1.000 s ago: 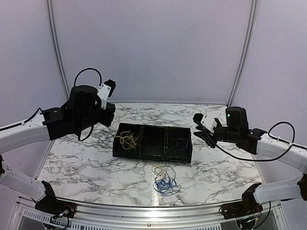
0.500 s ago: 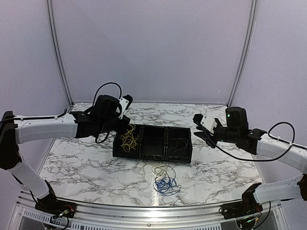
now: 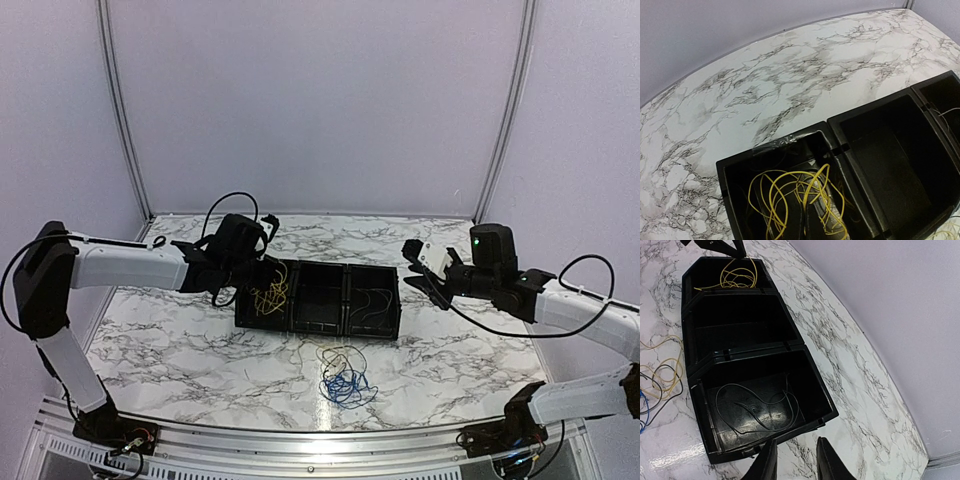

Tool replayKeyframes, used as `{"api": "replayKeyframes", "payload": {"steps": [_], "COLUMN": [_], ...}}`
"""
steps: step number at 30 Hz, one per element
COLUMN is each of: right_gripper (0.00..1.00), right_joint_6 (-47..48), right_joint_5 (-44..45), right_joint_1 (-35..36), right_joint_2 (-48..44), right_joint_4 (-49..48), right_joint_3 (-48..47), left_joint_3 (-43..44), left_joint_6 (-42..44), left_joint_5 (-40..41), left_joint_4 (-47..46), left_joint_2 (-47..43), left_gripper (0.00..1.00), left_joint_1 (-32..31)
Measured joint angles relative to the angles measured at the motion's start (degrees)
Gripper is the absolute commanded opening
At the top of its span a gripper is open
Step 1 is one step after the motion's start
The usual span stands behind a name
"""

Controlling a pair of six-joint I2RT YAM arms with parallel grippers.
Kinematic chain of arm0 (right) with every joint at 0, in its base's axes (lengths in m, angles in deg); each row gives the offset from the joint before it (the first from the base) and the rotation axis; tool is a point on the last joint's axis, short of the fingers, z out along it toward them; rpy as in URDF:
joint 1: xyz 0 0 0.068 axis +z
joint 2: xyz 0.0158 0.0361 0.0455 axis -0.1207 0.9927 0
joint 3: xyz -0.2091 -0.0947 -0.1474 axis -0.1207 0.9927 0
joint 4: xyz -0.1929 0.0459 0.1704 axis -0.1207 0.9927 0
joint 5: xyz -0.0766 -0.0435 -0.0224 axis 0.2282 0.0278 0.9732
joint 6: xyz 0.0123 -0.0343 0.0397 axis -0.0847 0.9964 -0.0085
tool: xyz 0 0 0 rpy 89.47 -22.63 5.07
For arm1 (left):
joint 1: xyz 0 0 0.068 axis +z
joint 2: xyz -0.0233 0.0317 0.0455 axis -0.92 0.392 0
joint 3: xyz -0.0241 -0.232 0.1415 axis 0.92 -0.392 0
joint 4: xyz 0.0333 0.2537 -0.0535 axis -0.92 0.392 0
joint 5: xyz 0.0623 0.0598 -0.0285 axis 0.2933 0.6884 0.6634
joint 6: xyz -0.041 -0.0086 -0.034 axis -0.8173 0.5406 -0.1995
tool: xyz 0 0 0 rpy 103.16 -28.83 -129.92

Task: Untangle the cables

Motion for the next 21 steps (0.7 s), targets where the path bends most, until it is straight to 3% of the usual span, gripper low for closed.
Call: {"api": "replayKeyframes", "payload": {"steps": [18,21], "right_gripper": [0.28,0.28], "right_joint_6": [0.68,0.83], "right_joint_5": [-0.46,-0.59], "right_joint_1": [-0.02,-0.02], "right_joint_2": [0.0,0.0], "right_joint_4": [0.04,0.07], "right_joint_3": [0.0,0.0], "left_joint_3": [0.74,0.76], "left_joint_6": [-3.93,-3.93], "left_joint_5": [-5.55,-5.86], "left_joint_4": [0.96,1.33], "left_joint_2": [4.81,4.74], "left_gripper": [0.0,0.12], "left_joint_1": [1.88,1.88]}}
